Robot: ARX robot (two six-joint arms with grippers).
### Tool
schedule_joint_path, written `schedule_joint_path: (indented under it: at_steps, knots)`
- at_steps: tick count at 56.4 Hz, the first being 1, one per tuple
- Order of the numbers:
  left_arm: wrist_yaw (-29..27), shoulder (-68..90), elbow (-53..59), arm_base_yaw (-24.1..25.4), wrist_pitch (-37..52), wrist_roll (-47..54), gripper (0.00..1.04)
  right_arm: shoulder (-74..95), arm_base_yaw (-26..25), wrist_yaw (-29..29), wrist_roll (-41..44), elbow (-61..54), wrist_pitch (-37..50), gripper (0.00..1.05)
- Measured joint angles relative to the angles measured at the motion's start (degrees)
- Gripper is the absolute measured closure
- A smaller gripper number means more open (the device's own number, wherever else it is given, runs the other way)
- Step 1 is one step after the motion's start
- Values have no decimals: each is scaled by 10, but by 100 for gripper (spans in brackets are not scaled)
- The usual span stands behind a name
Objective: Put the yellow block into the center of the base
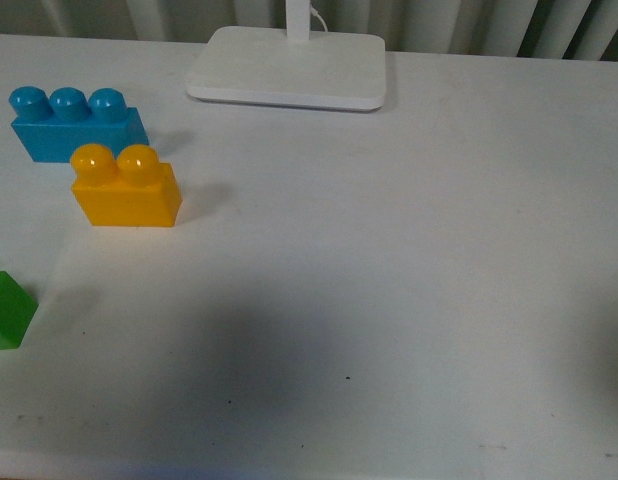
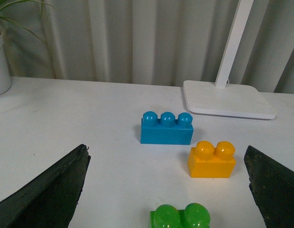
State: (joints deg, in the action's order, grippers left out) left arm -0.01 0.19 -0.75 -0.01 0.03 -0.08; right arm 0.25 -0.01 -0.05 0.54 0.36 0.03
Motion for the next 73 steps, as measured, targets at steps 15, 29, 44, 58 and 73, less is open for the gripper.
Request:
schedule_joint_path:
  at_steps: [15, 29, 44, 58, 73]
  knots:
    - [0, 0, 0, 0, 0, 0, 6, 0, 0, 0, 0, 0, 0, 9]
    - [0, 0, 0, 0, 0, 0, 6, 0, 0, 0, 0, 0, 0, 9]
    - [0, 0, 0, 0, 0, 0, 6, 0, 0, 0, 0, 0, 0, 9]
    - [0, 0, 0, 0, 0, 0, 6, 0, 0, 0, 0, 0, 0, 9]
    - [0, 0, 0, 0, 0, 0, 6, 0, 0, 0, 0, 0, 0, 9]
